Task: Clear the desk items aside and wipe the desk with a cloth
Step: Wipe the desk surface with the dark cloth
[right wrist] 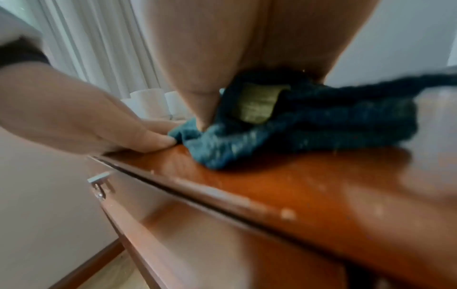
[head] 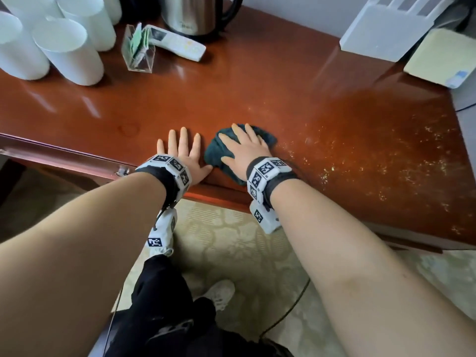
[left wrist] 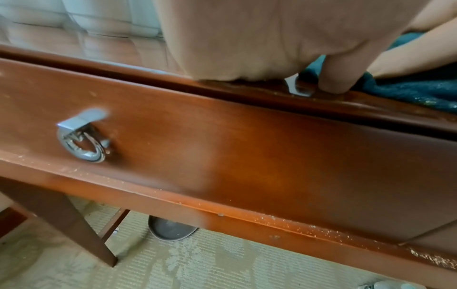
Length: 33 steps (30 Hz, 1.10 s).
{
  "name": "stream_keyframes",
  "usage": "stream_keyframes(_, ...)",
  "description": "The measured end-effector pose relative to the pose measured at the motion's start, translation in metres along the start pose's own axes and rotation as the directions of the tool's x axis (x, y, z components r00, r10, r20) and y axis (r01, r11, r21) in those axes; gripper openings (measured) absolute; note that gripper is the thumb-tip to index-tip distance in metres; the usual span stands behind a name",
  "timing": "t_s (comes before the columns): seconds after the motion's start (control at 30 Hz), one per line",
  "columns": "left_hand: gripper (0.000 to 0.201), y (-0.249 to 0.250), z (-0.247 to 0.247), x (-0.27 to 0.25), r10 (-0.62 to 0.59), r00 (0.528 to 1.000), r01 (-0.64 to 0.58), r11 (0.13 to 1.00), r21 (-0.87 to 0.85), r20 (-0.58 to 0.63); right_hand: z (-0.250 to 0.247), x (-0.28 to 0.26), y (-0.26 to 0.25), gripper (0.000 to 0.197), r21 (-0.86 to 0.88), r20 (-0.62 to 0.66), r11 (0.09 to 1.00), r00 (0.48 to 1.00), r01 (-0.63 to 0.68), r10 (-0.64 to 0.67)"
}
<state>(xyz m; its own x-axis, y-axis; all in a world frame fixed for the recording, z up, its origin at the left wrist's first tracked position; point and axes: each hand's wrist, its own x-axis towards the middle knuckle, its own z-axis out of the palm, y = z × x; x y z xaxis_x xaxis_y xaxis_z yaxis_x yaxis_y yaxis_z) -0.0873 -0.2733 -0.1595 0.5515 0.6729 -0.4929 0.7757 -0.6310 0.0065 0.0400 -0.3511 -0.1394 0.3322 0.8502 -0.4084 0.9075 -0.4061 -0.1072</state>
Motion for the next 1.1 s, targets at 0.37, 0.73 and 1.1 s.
stream_keyframes(0.37, 0.08, 0.0, -0.005, -0.003, -0.01, 0.999, 0.01, 1.0, 0.0, 0.043, 0.025, -0.085, 0.049, 0.04, 0.091, -0.168, 0.987, 0.975, -0.133, 0.147)
stream_keyframes(0.73, 0.08, 0.002, -0.004, -0.001, -0.028, 0.999, 0.028, 1.0, 0.006, 0.045, -0.025, -0.06, 0.051, 0.043, 0.195, -0.281, 0.98, 0.956, -0.025, 0.08)
stream_keyframes(1.1, 0.081, 0.004, -0.005, 0.0, -0.038, 0.997, 0.038, 0.999, 0.011, 0.064, 0.028, -0.062, 0.028, 0.035, 0.11, -0.18, 0.99, 0.981, 0.088, -0.067)
